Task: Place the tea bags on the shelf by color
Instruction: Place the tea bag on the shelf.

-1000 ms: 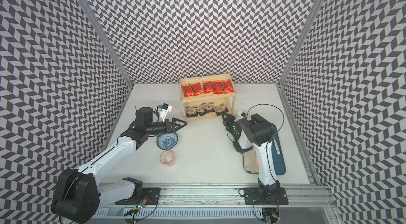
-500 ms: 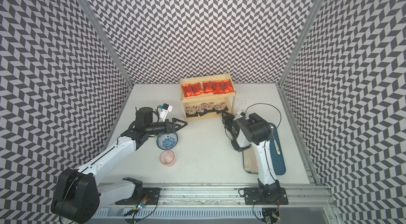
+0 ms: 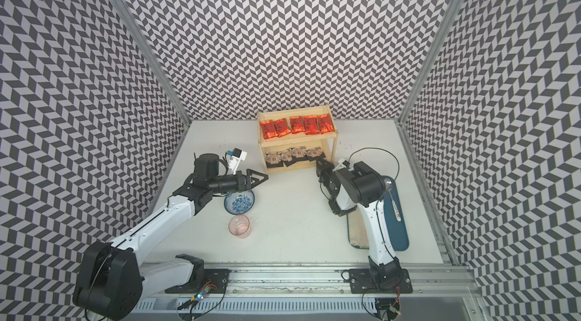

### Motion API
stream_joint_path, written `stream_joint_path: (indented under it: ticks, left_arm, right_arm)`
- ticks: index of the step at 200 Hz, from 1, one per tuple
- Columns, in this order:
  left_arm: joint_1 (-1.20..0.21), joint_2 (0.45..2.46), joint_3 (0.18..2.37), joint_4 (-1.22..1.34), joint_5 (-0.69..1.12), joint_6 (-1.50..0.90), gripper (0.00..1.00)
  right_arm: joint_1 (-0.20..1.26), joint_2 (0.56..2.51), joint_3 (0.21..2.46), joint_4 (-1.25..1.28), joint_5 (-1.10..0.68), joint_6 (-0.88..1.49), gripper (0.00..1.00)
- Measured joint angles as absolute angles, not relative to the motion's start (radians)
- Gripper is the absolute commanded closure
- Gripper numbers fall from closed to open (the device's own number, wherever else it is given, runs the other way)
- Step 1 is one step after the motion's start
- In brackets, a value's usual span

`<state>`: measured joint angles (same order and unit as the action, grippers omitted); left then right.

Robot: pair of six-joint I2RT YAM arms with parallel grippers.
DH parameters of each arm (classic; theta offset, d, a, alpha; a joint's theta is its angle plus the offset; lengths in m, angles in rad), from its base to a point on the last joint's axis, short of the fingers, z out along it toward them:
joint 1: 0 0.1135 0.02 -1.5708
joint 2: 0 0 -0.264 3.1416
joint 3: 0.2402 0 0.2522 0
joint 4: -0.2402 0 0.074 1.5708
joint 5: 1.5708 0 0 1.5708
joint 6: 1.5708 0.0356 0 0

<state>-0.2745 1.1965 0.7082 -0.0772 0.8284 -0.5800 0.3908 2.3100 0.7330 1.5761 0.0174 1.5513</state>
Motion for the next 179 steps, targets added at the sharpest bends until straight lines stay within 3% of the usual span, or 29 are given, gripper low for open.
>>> stream_joint_path:
  ticks: [61,121,179]
  left_arm:
    - [-0.274,1.196,0.708,-0.077,0.829,-0.580,0.01]
    - [-0.274,1.196,0.708,-0.077,0.828,-0.579,0.01]
    - [-0.274,1.195,0.708,-0.077,0.828,-0.580,0.01]
  right_arm:
    - [0.400,2.310,0.733,1.576,0.027,1.562,0.63]
    - [0.415,2.257,0.694,1.528,0.020,1.565,0.61]
    - [0.402,2.115,0.747,1.163,-0.038,1.547,0.66]
